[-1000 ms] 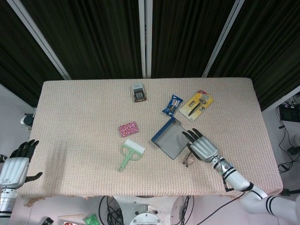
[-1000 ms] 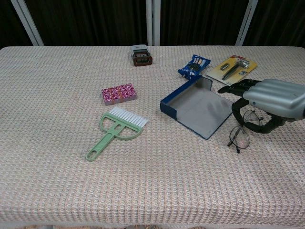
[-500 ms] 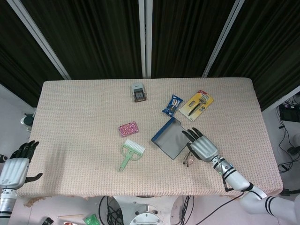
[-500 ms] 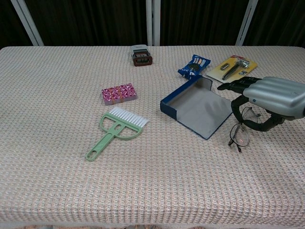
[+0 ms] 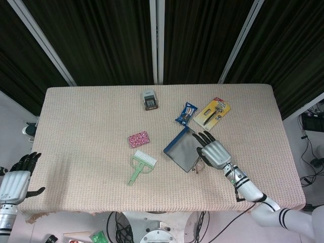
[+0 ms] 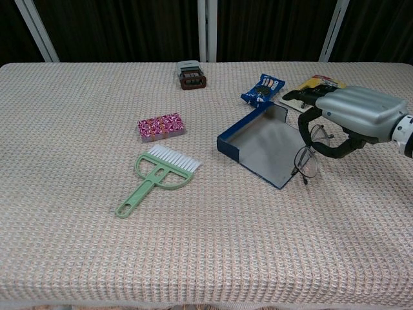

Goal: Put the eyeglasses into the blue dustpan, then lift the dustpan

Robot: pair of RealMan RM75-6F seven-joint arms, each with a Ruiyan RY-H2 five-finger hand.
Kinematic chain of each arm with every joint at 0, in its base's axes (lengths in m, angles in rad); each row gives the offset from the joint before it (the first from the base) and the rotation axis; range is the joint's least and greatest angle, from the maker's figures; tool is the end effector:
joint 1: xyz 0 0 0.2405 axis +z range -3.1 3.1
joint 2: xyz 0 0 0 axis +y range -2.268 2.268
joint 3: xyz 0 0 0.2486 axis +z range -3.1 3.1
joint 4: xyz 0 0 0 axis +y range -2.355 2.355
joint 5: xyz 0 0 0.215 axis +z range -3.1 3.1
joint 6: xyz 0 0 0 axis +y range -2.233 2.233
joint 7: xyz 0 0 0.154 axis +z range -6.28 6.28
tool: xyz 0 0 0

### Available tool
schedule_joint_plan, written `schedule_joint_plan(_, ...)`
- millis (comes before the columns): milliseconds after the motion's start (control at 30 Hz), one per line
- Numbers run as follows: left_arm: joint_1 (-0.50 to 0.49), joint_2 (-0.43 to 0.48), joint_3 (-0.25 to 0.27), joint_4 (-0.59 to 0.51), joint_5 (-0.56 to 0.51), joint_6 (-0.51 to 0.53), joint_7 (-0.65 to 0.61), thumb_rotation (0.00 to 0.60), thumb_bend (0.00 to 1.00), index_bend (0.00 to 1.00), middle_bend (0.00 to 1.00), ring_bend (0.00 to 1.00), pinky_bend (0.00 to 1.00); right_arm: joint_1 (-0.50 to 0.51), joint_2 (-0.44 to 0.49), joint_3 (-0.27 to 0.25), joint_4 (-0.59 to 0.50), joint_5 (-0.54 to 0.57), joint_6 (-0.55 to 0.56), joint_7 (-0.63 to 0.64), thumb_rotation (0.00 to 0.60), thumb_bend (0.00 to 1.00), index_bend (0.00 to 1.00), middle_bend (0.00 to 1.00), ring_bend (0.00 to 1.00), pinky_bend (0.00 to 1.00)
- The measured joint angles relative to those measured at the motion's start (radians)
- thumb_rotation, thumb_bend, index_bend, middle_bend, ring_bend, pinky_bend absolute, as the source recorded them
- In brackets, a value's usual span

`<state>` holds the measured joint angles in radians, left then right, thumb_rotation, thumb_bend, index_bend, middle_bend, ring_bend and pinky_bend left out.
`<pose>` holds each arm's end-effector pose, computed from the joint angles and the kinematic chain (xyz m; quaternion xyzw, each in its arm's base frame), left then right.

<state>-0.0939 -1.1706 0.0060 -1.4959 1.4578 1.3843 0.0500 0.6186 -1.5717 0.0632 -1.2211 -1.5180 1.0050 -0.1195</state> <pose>-0.3404 0.1816 0.1278 -0.6302 -0.4034 -0.3036 0.5900 -0.2054 -0.3267 -0.0283 0.7953 -0.2910 0.3494 0.4010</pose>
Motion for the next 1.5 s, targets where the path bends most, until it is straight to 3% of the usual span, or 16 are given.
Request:
schedule_joint_plan(400,0.013,0.013,0.003,0.022,-0.008,0.003,-0.039,0.600,0.07,0.06,0.06,0.08,0.24,0.096,-0.145,0.116,0.103,0.134,-0.078,-0.068,0.600,0.47,0.80,0.00,0.00,0.00)
schedule_joint_plan(767,0.019,0.017,0.003,0.043,-0.011,0.002,-0.067,0.600,0.07,0.06,0.06,0.08,0.24,0.125,-0.203,0.132,0.152,0.191,-0.099,-0.118,0.600,0.47,0.80,0.00,0.00,0.00)
schedule_joint_plan(1133,0.019,0.020,0.001,0.047,-0.017,-0.008,-0.087,0.600,0.07,0.06,0.06,0.08,0.24,0.140,-0.252,0.138,0.217,0.203,-0.092,-0.084,0.600,0.46,0.75,0.00,0.00,0.00)
schedule_joint_plan(1200,0.018,0.021,0.001,0.049,-0.018,-0.012,-0.088,0.600,0.07,0.06,0.06,0.08,0.24,0.142,-0.262,0.139,0.227,0.204,-0.091,-0.071,0.600,0.44,0.68,0.00,0.00,0.00)
schedule_joint_plan(1367,0.017,0.018,0.002,0.054,-0.020,-0.020,-0.090,0.600,0.07,0.06,0.06,0.08,0.24,0.147,-0.263,0.135,0.230,0.216,-0.117,-0.064,0.600,0.34,0.35,0.00,0.00,0.00)
schedule_joint_plan(1500,0.016,0.017,0.003,0.057,-0.022,-0.026,-0.093,0.600,0.07,0.06,0.06,0.08,0.24,0.147,-0.261,0.130,0.227,0.213,-0.110,-0.059,0.600,0.31,0.18,0.00,0.00,0.00)
